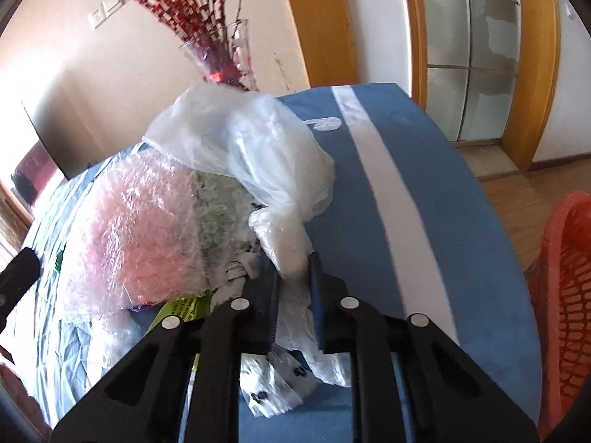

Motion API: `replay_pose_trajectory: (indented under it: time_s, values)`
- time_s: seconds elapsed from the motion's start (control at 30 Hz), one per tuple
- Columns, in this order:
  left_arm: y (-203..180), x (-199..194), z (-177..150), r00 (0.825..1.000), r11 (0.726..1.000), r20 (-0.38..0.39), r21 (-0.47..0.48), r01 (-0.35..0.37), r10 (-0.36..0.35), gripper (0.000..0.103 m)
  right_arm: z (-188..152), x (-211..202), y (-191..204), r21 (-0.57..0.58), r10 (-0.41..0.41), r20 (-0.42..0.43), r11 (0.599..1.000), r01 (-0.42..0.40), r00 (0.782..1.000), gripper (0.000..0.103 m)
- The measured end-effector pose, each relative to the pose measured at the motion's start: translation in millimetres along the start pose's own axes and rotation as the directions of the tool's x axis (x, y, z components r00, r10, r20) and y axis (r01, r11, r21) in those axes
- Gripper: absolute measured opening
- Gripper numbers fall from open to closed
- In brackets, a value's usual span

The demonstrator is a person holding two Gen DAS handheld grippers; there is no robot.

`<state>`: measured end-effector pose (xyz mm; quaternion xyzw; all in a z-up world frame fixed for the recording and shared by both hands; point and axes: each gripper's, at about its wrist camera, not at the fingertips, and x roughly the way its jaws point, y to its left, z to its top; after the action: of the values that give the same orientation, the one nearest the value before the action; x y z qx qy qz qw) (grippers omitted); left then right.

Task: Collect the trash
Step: 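Grasp the white plastic bag with the right tool while the left grasps bubble wrap, then carry the bubble wrap and white bag toward the red basket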

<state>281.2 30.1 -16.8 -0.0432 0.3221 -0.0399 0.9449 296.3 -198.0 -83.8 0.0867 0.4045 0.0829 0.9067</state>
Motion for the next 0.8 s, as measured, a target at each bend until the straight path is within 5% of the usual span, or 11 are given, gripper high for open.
replay_pose_trajectory:
  time_s: [0.2, 0.37, 0.47, 0.6, 0.8]
  values:
    - [-26.6, 30.5, 11.2, 0.999, 0.999, -0.053, 0.037, -0.004, 0.005, 0.071, -4.3, -28.2, -22.4, 0.035, -0.037, 0.057, 0.999, 0.035, 0.998, 0.014]
    - [-40.4, 60.9, 6.8, 0.989, 0.993, -0.118, 0.086, -0.077, 0.087, 0.071, -10.8, -36.2, -38.8, 0.070, -0.038, 0.053, 0.997, 0.034, 0.998, 0.014]
    - [-40.8, 66.9, 1.7, 0.985, 0.989, -0.123, 0.100, -0.112, 0.124, 0.053, -15.3, -36.6, -44.0, 0.086, -0.031, 0.044, 0.996, 0.027, 0.999, 0.014]
    - [-34.5, 62.1, 2.0, 0.990, 0.994, -0.110, 0.077, -0.080, 0.088, 0.020, -17.1, -39.3, -47.5, 0.100, -0.023, 0.043, 0.995, 0.018, 0.999, 0.014]
    - [-34.0, 50.0, 0.7, 0.994, 0.995, -0.088, 0.085, -0.058, 0.065, 0.011, -17.0, -46.9, -47.4, 0.109, -0.014, 0.056, 0.994, 0.008, 0.998, 0.014]
